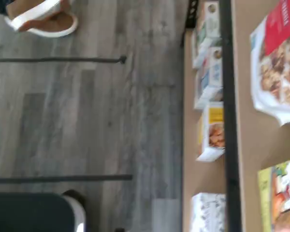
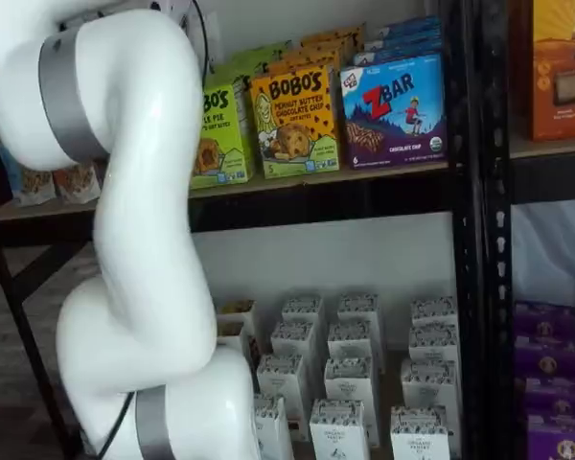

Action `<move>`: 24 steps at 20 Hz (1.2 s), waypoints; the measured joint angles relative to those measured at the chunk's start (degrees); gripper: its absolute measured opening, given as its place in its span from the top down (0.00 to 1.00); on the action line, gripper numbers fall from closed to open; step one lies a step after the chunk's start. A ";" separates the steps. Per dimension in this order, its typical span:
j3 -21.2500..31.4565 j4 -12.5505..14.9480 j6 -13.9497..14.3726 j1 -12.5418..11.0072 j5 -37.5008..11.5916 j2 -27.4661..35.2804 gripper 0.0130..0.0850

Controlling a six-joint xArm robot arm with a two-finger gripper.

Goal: Pick the green box on the top shelf, the fourth from the left

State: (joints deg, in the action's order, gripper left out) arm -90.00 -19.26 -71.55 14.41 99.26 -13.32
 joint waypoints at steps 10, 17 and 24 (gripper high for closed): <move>1.39 -1.46 -0.80 -0.88 -7.26 -0.82 0.00; -0.92 -2.44 -2.06 -2.31 -8.44 1.68 0.00; -3.95 -2.23 -2.97 -3.17 -8.66 4.88 0.00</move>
State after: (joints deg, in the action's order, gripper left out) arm -93.96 -21.48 -74.52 11.25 90.60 -8.45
